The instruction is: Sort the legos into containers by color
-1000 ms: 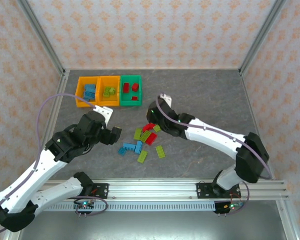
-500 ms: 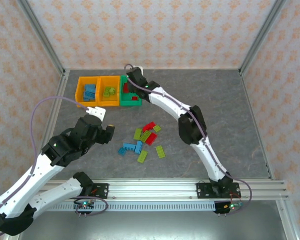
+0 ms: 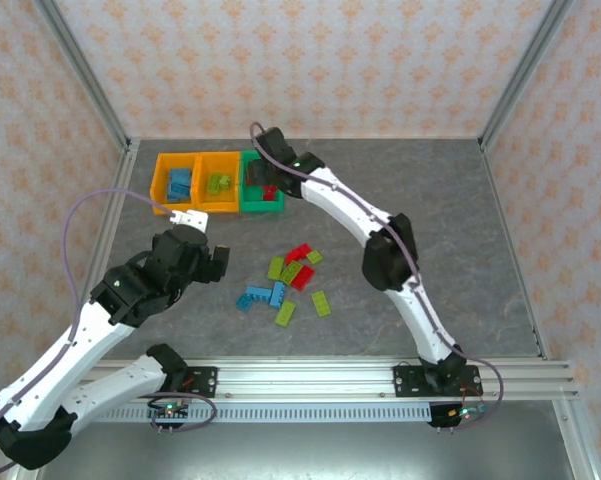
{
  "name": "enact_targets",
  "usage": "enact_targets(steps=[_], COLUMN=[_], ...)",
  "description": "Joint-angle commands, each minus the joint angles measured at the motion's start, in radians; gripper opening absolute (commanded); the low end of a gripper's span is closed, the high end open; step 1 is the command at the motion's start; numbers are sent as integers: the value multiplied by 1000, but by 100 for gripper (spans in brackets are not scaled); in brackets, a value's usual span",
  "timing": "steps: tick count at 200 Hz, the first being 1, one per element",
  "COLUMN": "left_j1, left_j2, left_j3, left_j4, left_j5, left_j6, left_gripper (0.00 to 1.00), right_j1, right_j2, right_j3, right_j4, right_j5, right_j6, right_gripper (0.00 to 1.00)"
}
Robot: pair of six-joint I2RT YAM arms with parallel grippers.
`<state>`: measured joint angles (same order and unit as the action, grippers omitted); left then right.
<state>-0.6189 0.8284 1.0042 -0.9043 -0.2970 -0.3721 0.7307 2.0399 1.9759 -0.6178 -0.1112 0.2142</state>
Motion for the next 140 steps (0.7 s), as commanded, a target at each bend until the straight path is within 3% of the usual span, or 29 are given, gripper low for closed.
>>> enact_targets(steps=[1,28,68,91,140], left_j1=[7,0,-75,-83,-84], left_j2=[5,69,268,340,492], left_j3=[-57,-174,-294,-334,-328], left_j4=[32,104,150,226,333], left_j5=[134,358,353,335,308], left_j6=[-251,-284,-236,-223,-186], left_gripper=[87,78,72,72,72], right_j1=[5,16,21,21,21], right_j2=[-320,-666,-966,-1016,-962], right_j3=[-274,-655,-951,-1008,-981], right_j4=[88,186,229,237,241], right_j5=[-94,-155,-173,-161,-163], right_j6=[19,41,129,156,166], right_gripper=[60,70,83,87,88])
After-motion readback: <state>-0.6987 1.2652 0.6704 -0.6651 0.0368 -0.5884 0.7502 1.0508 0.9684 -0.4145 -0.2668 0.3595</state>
